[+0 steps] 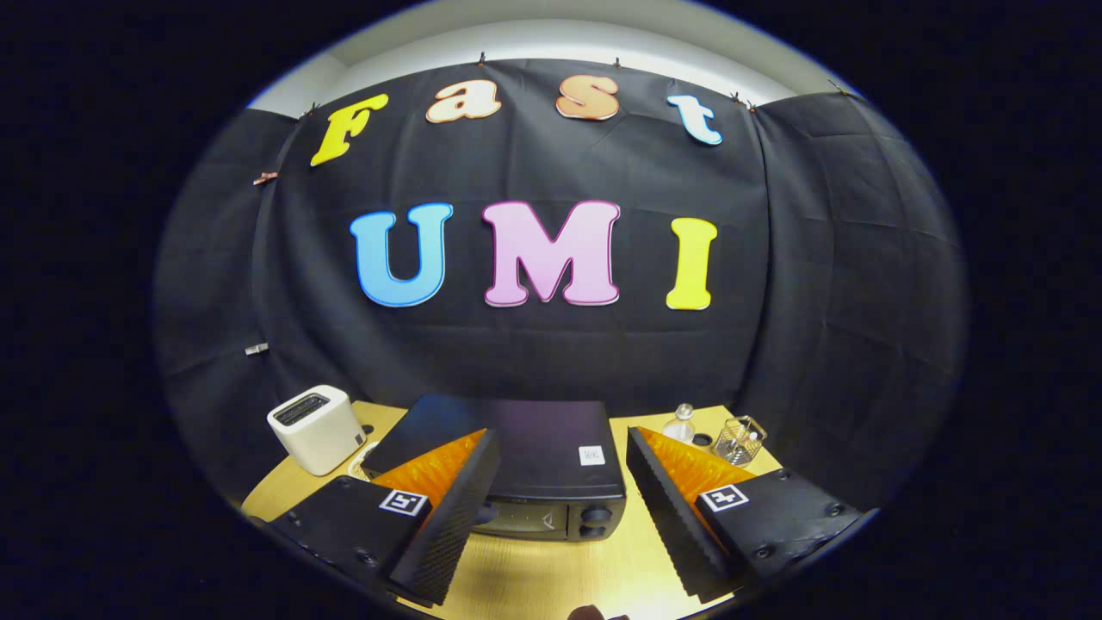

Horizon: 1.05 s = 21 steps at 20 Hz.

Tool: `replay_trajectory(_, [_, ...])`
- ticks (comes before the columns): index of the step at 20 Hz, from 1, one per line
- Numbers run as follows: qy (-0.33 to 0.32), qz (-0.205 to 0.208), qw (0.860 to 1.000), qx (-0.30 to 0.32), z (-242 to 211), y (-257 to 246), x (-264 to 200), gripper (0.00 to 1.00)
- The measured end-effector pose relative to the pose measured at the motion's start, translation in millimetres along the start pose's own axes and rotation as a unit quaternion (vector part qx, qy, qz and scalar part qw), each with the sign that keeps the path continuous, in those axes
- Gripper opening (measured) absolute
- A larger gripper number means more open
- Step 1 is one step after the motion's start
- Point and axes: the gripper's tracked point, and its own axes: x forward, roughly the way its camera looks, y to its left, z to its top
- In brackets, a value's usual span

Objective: Open the toaster oven, put the food inside, and close the toaster oven door.

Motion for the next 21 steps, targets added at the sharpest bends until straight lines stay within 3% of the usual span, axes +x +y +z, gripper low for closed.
replay_trajectory(7, [-0.057,-0.008,0.998,-0.003,59,-60,-30,0.98])
replay_trajectory(21, [-0.055,-0.027,0.998,0.01,53,-152,-62,0.98])
